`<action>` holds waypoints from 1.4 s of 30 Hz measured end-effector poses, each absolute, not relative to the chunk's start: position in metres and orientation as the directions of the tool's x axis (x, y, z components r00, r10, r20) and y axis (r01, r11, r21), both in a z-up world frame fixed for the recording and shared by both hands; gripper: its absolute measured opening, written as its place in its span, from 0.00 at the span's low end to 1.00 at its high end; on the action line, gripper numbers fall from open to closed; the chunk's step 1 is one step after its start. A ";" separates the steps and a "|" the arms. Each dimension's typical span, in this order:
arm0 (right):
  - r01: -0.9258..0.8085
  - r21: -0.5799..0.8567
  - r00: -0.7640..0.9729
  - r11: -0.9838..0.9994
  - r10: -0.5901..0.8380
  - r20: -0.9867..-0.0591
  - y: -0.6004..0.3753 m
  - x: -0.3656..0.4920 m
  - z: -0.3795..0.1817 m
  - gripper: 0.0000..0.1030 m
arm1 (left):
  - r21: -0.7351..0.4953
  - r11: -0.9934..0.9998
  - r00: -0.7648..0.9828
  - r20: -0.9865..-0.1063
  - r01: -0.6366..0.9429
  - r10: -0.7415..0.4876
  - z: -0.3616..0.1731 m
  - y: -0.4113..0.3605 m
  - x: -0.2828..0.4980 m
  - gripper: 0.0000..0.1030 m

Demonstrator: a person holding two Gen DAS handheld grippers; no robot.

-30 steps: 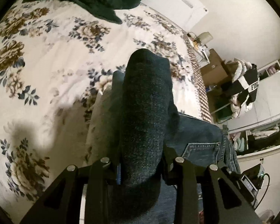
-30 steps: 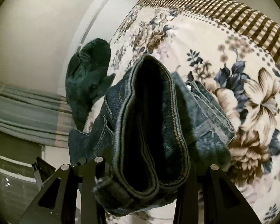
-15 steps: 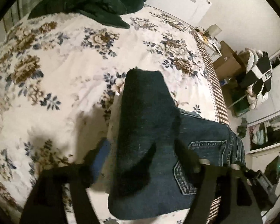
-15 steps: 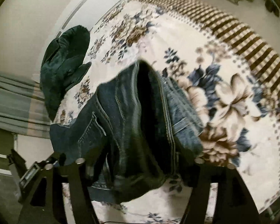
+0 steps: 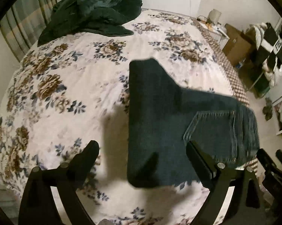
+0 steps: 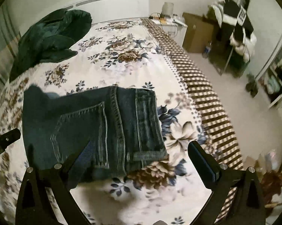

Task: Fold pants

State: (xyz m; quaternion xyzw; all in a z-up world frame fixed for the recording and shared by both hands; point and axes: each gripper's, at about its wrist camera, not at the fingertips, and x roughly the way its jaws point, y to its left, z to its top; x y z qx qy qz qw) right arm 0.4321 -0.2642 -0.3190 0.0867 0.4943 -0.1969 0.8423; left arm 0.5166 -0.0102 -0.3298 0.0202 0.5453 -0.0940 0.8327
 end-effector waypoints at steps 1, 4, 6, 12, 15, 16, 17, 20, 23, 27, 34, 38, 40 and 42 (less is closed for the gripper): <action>0.414 -0.059 0.432 0.908 -0.254 -0.866 -0.259 0.428 -0.318 0.99 | -0.059 0.982 0.390 -0.912 0.179 -0.126 -0.328 -0.010 0.510 0.92; 0.411 -0.066 0.427 0.909 -0.256 -0.868 -0.249 0.411 -0.311 0.99 | -0.046 0.983 0.414 -0.903 0.179 -0.118 -0.317 -0.007 0.488 0.92; 0.409 -0.064 0.433 0.911 -0.255 -0.865 -0.242 0.401 -0.304 0.99 | -0.032 0.983 0.439 -0.892 0.179 -0.108 -0.304 -0.005 0.474 0.92; 0.402 -0.062 0.490 0.914 -0.272 -0.828 -0.231 0.356 -0.261 0.99 | -0.012 0.987 0.517 -0.851 0.159 -0.093 -0.258 0.000 0.429 0.92; 0.392 -0.055 0.528 0.918 -0.273 -0.804 -0.226 0.332 -0.233 0.99 | -0.010 0.989 0.560 -0.823 0.148 -0.093 -0.228 0.002 0.397 0.92; 0.385 -0.050 0.546 0.922 -0.271 -0.793 -0.224 0.319 -0.220 0.99 | -0.009 0.989 0.570 -0.817 0.146 -0.091 -0.222 0.002 0.389 0.92; 0.379 -0.047 0.558 0.924 -0.270 -0.785 -0.222 0.310 -0.210 0.99 | -0.009 0.990 0.580 -0.810 0.144 -0.092 -0.214 0.002 0.380 0.92; 0.356 -0.030 0.600 0.934 -0.253 -0.759 -0.214 0.277 -0.178 0.99 | -0.001 0.990 0.613 -0.785 0.140 -0.088 -0.189 0.002 0.348 0.92; 0.335 -0.016 0.639 0.942 -0.240 -0.730 -0.209 0.241 -0.148 0.99 | 0.007 0.991 0.645 -0.759 0.137 -0.083 -0.166 0.000 0.313 0.92; 0.316 0.001 0.681 0.949 -0.226 -0.696 -0.203 0.189 -0.111 0.99 | 0.016 0.991 0.675 -0.733 0.134 -0.079 -0.141 -0.003 0.272 0.92; 0.279 0.018 0.732 0.960 -0.201 -0.651 -0.189 0.101 -0.055 0.99 | 0.006 0.993 0.707 -0.703 0.118 -0.080 -0.104 0.002 0.209 0.92; 0.260 0.016 0.750 0.966 -0.191 -0.633 -0.176 0.059 -0.026 0.99 | 0.001 0.994 0.724 -0.685 0.112 -0.081 -0.085 0.010 0.185 0.92; 0.257 0.018 0.754 0.966 -0.189 -0.629 -0.171 0.047 -0.015 0.99 | -0.006 0.994 0.727 -0.681 0.112 -0.086 -0.080 0.013 0.179 0.92; 0.260 0.017 0.759 0.965 -0.194 -0.622 -0.165 0.033 -0.002 0.99 | -0.019 0.993 0.730 -0.676 0.118 -0.100 -0.075 0.018 0.171 0.93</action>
